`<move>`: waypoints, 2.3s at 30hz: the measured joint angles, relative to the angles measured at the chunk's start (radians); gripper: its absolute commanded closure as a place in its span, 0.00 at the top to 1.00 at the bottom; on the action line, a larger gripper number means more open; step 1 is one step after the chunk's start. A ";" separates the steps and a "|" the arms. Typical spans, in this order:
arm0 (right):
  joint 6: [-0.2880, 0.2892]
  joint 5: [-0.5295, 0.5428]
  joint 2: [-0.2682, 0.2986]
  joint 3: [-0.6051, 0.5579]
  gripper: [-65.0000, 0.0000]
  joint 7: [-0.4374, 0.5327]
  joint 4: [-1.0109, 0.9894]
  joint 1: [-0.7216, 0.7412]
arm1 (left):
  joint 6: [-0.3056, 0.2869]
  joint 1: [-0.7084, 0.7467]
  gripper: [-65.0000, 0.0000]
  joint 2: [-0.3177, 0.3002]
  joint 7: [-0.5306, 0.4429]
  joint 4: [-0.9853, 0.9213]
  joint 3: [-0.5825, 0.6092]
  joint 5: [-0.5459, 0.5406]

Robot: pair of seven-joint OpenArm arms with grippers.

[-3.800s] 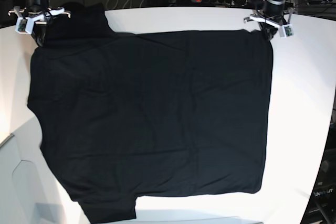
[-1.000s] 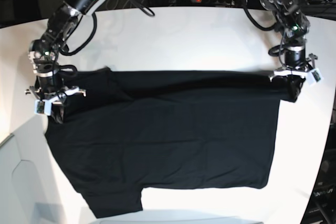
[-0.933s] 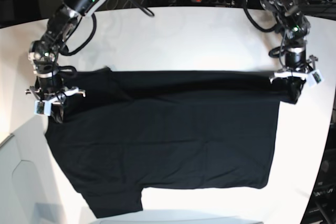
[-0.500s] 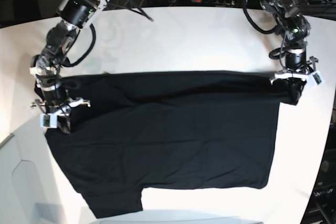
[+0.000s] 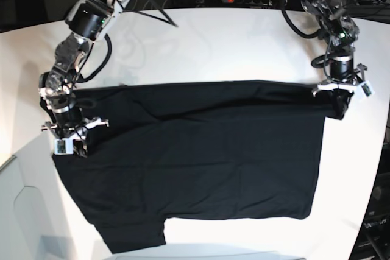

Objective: Fold the T-shirt properly
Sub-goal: 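Slide the held shirt along the table toward its hem with both grippers, then drag the shirt back toward the collar side, stretching it flat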

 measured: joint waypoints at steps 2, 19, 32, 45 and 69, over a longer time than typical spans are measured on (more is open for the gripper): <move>0.000 0.000 0.000 0.000 0.00 -0.001 0.000 -0.001 | 0.000 -0.012 0.00 0.000 -0.002 -0.005 0.000 -0.002; 0.000 0.000 0.011 0.004 0.00 -0.002 0.000 0.000 | 0.000 -0.080 0.00 -0.039 0.000 -0.086 0.000 0.003; 0.000 0.000 0.011 0.006 0.00 -0.008 0.002 0.014 | 0.000 -0.123 0.00 -0.044 0.002 -0.163 0.000 0.003; 0.000 0.000 0.011 0.004 0.15 -0.009 -0.002 0.034 | 0.001 -0.174 0.00 -0.043 0.001 -0.201 0.047 -0.002; 0.001 0.001 0.000 0.109 0.51 -0.008 0.213 -0.166 | 0.005 -0.070 0.69 -0.066 0.029 -0.309 -0.007 -0.005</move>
